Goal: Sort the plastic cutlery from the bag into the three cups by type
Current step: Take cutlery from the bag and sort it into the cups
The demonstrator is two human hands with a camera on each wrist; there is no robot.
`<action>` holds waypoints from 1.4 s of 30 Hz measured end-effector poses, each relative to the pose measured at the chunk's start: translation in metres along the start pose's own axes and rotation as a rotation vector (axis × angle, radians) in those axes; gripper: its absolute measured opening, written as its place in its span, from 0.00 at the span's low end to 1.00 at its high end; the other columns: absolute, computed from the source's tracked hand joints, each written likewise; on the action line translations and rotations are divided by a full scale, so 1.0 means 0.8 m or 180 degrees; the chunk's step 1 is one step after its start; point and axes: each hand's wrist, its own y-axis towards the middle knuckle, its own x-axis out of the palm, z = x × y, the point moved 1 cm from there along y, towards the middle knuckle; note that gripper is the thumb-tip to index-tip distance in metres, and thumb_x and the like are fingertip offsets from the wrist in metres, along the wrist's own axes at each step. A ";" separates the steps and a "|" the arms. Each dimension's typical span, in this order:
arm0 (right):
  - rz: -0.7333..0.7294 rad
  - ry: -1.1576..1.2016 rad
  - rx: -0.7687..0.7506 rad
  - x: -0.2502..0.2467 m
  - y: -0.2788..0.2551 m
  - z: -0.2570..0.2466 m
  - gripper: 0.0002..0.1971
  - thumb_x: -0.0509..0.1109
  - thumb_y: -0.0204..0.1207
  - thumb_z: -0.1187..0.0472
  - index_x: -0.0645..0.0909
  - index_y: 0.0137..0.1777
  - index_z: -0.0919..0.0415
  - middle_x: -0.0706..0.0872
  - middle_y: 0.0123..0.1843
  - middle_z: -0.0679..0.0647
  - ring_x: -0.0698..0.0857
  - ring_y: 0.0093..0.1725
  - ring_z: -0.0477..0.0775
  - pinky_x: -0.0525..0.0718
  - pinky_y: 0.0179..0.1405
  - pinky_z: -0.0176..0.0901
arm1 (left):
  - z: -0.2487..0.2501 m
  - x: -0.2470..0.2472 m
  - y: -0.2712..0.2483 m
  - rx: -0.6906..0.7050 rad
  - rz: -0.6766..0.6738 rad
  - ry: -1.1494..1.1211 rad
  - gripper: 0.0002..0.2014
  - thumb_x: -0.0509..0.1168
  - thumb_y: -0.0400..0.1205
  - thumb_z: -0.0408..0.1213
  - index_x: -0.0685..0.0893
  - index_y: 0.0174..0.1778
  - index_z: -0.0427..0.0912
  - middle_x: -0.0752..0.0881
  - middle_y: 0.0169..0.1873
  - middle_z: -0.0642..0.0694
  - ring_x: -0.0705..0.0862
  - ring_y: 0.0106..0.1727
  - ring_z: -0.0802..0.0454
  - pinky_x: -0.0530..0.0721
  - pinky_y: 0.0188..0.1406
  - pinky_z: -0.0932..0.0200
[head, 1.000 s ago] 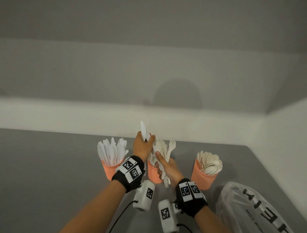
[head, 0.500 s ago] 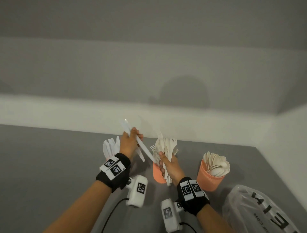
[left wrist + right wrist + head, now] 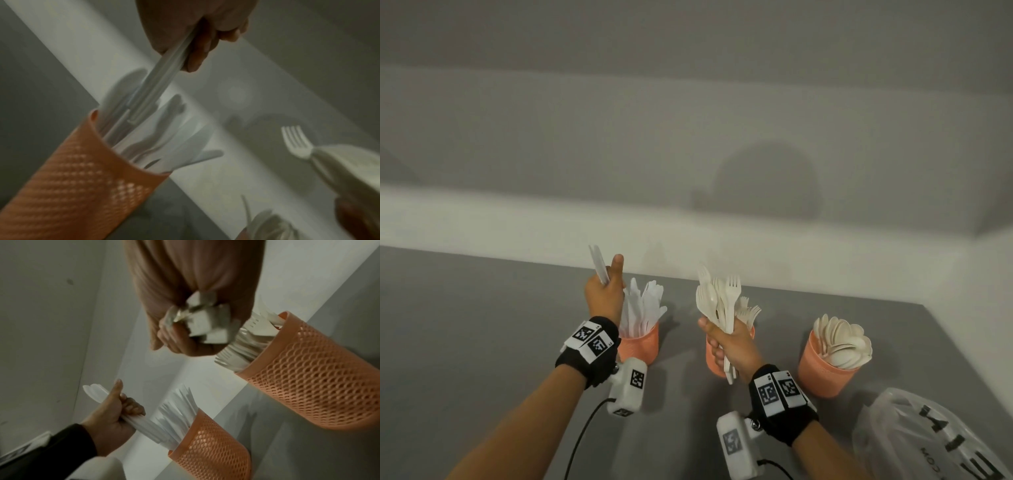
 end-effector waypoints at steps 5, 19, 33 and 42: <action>0.0062 -0.0028 -0.0001 0.003 0.000 0.001 0.08 0.70 0.77 0.57 0.78 0.39 0.57 0.73 0.18 0.46 0.68 0.13 0.41 0.69 0.12 0.31 | -0.032 0.002 -0.008 0.0121 -0.0173 0.0124 0.20 0.65 0.80 0.44 0.72 0.24 0.40 0.75 0.21 0.42 0.75 0.24 0.50 0.77 0.32 0.59; 0.0080 -0.0054 -0.0100 -0.001 -0.002 0.011 0.06 0.69 0.78 0.59 0.77 0.42 0.60 0.73 0.22 0.50 0.70 0.14 0.42 0.72 0.14 0.33 | -0.064 0.001 -0.011 0.1932 -0.1067 0.2851 0.30 0.47 0.82 0.52 0.82 0.61 0.30 0.79 0.65 0.30 0.78 0.65 0.32 0.76 0.65 0.41; 0.0266 0.0134 -0.0146 -0.001 -0.004 0.010 0.06 0.69 0.78 0.61 0.78 0.45 0.65 0.76 0.23 0.52 0.70 0.13 0.43 0.69 0.13 0.32 | 0.003 0.037 -0.065 0.1318 -0.1209 0.1665 0.27 0.54 0.83 0.54 0.75 0.71 0.38 0.81 0.65 0.41 0.78 0.68 0.46 0.73 0.68 0.56; 0.0432 -0.0099 -0.0511 -0.015 -0.006 -0.001 0.09 0.59 0.84 0.63 0.77 0.49 0.69 0.79 0.19 0.47 0.75 0.15 0.41 0.72 0.15 0.31 | -0.002 0.099 -0.121 0.0143 -0.1994 0.1003 0.13 0.67 0.79 0.46 0.81 0.37 0.39 0.83 0.24 0.47 0.80 0.25 0.54 0.81 0.34 0.61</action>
